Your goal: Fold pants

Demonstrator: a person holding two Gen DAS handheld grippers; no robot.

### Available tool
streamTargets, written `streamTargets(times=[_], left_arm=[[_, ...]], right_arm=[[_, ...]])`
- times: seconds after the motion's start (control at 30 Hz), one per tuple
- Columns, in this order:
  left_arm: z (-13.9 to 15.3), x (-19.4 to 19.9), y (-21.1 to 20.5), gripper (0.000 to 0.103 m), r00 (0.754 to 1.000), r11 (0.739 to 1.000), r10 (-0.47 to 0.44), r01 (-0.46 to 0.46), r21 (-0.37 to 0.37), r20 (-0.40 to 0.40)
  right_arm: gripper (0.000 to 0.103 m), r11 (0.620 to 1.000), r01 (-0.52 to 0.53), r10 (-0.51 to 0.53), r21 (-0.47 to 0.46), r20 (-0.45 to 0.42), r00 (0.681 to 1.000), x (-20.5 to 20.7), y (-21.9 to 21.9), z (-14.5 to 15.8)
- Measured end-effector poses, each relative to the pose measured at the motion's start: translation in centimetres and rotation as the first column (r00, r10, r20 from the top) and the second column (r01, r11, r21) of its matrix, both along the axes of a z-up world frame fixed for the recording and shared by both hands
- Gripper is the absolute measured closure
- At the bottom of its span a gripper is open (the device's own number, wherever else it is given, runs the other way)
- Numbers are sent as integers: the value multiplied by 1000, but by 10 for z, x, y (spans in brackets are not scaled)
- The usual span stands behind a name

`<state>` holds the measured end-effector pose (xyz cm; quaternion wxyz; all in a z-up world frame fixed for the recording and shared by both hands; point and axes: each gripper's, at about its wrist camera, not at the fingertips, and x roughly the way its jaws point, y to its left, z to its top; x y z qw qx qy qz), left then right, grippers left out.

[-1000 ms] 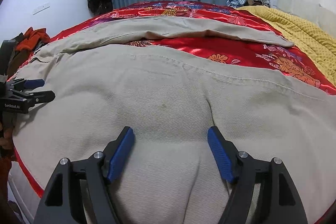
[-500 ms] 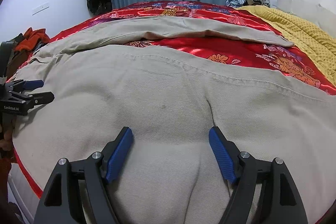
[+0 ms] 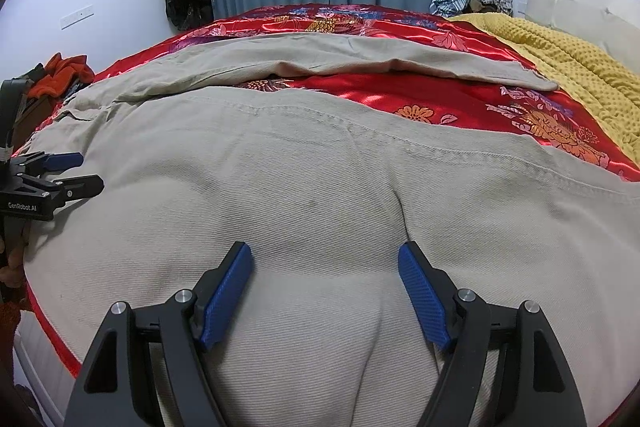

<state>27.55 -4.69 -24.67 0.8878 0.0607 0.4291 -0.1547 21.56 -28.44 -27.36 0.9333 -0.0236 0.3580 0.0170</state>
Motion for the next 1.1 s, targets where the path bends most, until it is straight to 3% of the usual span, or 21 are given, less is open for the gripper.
streamTargets(times=[0.7,0.83,0.93,1.1], left_arm=[[1,0,-1,1,1000,1000,3,-3,3,-3],[15,4,-5,1,997,999,32,-29,39,-74],[39,7,-2,1,992,998,55,-56,-5,-115],[95,44,21,1,992,983,129,-127,-133,8]], right_arm=[[26,1000,2,-2,1,-4,1000,1,0,1],[26,1000,10,-12,-18,-103,995,11,2,11],[26,999,14,-4,46,-201,980,15,-6,33],[22,966,30,-8,257,-86,996,25,-71,91]])
